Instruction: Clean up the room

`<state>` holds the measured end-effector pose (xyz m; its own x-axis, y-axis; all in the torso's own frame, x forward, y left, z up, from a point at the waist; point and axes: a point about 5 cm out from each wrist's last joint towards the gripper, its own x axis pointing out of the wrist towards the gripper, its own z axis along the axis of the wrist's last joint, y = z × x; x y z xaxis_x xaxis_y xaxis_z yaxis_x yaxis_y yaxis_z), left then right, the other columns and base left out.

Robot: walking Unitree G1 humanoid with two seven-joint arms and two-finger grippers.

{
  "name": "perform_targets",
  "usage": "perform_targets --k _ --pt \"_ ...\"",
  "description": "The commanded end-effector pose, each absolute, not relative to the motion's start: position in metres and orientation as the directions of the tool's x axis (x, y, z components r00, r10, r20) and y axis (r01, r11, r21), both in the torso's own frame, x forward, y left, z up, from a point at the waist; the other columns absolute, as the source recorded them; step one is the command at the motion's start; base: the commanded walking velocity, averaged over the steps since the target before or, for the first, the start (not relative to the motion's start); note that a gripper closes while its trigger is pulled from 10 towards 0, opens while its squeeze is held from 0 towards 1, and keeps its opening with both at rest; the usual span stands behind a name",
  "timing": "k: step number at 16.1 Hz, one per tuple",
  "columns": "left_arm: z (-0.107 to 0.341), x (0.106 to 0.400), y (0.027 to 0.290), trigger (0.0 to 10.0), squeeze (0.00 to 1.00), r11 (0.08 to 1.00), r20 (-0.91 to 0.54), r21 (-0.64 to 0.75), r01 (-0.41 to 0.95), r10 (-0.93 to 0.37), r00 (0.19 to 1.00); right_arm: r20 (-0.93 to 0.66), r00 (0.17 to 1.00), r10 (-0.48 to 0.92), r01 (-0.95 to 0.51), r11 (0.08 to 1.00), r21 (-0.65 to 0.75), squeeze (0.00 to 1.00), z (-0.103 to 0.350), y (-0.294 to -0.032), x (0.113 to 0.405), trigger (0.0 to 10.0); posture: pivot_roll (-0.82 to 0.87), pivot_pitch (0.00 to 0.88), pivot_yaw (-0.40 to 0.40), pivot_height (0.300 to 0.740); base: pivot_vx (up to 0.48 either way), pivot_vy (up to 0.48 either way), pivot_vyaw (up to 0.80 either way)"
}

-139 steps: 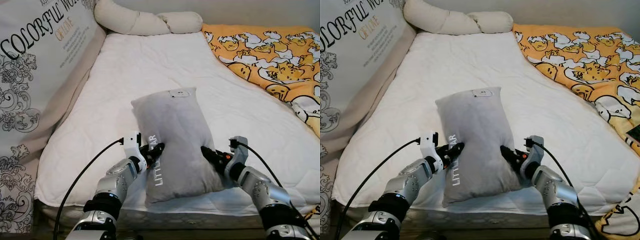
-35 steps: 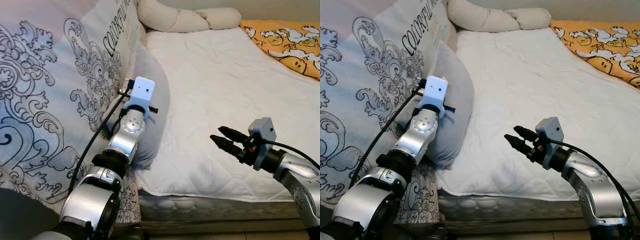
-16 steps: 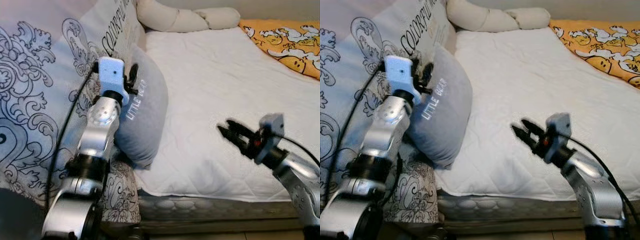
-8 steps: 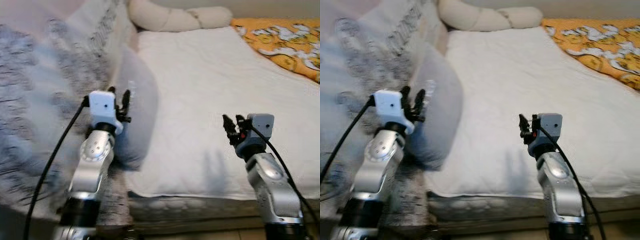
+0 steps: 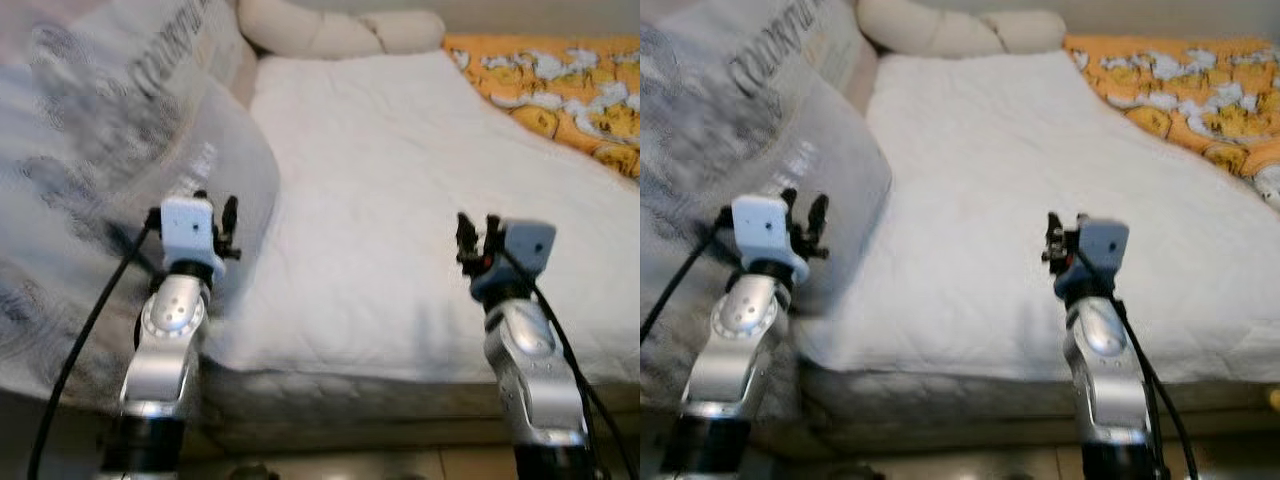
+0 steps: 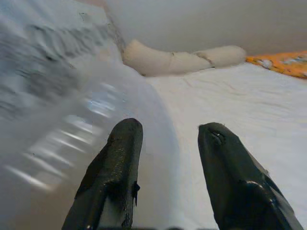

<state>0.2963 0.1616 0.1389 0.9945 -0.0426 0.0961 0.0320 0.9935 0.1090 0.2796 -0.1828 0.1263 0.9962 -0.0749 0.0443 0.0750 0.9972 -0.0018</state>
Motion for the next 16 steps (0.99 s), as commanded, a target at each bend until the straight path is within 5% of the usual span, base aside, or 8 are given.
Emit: perform_targets --k 1,16 --pt "0.139 0.297 0.154 10.0 0.0 0.992 0.093 0.118 0.05 -0.061 0.994 0.036 0.996 -0.084 0.084 0.996 0.0 0.0 0.126 -0.189 0.28 10.0 0.03 0.0 0.033 0.74 0.0 -0.48 0.0" --pt "0.133 0.295 0.151 10.0 0.0 0.993 0.068 0.116 0.03 -0.038 0.997 -0.055 0.998 0.013 -0.016 0.998 -0.056 0.0 0.108 -0.177 0.277 10.0 0.03 0.0 0.023 0.74 0.0 -0.463 0.0"
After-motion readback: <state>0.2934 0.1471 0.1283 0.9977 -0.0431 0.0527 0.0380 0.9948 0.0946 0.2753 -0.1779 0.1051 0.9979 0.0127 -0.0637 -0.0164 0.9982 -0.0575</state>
